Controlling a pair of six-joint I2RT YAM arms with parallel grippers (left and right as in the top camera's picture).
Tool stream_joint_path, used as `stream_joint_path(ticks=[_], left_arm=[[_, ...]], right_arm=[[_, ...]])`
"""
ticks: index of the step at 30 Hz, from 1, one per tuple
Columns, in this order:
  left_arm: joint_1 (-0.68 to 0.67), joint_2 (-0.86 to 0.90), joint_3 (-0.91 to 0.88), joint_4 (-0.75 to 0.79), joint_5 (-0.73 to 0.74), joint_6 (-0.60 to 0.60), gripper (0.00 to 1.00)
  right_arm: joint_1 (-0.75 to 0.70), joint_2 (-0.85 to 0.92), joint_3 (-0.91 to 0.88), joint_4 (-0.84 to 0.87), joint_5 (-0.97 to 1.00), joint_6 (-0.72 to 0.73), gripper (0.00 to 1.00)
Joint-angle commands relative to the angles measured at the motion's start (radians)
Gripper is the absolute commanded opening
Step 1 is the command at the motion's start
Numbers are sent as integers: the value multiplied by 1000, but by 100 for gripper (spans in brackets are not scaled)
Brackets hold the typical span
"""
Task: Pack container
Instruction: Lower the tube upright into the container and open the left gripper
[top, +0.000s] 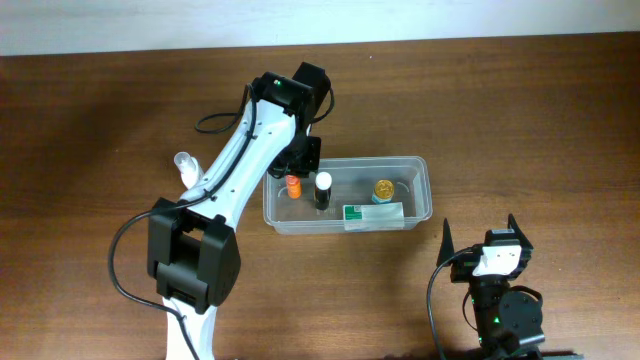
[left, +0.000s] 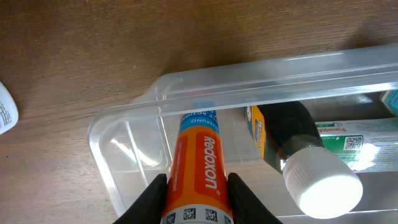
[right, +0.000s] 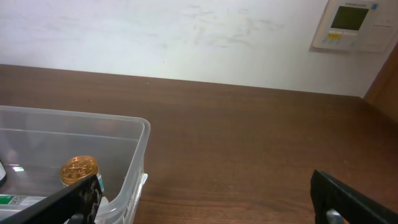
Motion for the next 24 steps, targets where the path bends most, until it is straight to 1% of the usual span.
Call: stream_joint_path(ticks=[1,15,24], left_arm=[[-3,7,-3,3,-18,-10,13],[-3,7,-9,3,-18,-11,13],[-3,7,-72,40,-18,-10,13]], right_arm=[[-6,-10,-8,0,9,4,98],[-6,-10,-8,0,9,4,98],[-6,-10,-8,0,9,4,98]])
